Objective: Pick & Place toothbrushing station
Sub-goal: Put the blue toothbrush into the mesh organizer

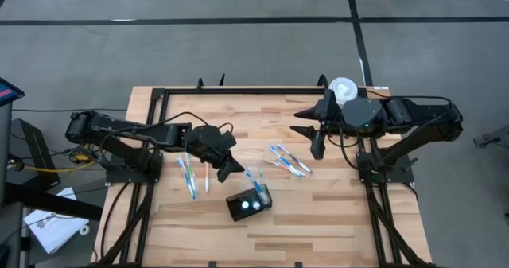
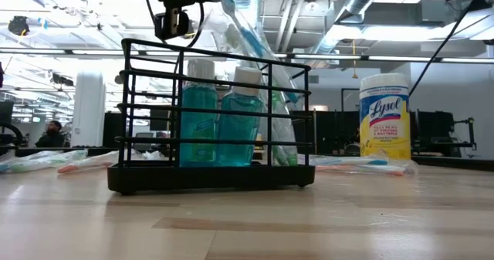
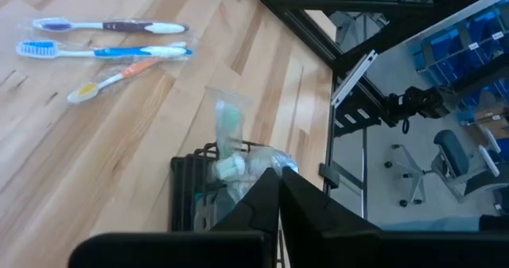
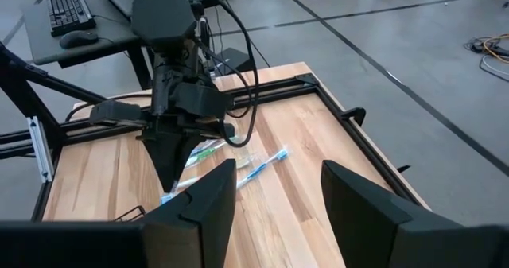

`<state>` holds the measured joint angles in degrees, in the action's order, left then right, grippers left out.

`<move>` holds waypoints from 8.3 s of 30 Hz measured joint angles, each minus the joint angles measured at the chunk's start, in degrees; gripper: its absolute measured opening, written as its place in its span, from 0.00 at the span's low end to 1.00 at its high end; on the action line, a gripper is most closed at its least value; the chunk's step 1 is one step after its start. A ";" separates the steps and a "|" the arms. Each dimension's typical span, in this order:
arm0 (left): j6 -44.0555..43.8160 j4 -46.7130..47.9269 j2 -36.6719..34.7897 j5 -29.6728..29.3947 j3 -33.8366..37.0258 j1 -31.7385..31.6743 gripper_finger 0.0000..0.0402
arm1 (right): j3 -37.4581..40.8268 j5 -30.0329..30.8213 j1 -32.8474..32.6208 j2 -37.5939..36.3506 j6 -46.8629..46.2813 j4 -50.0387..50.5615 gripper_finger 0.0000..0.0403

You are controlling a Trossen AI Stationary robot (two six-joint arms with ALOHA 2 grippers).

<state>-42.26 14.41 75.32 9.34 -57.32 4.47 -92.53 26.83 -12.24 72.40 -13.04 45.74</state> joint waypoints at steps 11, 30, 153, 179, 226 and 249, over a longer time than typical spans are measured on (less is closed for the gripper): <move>-1.47 -8.28 3.53 -0.35 -0.87 1.57 0.00 | 0.00 -0.22 -0.01 0.02 0.00 -1.04 0.43; 0.07 -8.79 13.56 -0.21 -10.00 4.45 0.00 | 0.00 -1.68 -0.12 0.02 0.42 -1.19 0.43; 20.46 -0.67 -22.04 -10.92 6.56 -24.22 0.49 | 5.96 -42.04 31.26 46.05 -4.52 0.38 0.45; 19.29 -0.27 -22.02 -9.94 6.56 -24.48 0.49 | 14.41 -44.16 29.19 45.46 -6.07 -6.14 0.45; 19.41 -0.41 -22.02 -9.97 6.54 -25.47 0.47 | 4.11 -44.69 29.26 21.08 -8.22 -26.53 0.00; 16.48 -6.01 -9.49 -10.88 6.49 -19.87 0.43 | 4.09 -39.90 15.36 6.08 -14.96 -28.20 0.00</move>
<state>-25.78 8.40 65.82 -1.55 -50.83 -15.40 -88.44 -13.07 3.12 78.49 -28.00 17.54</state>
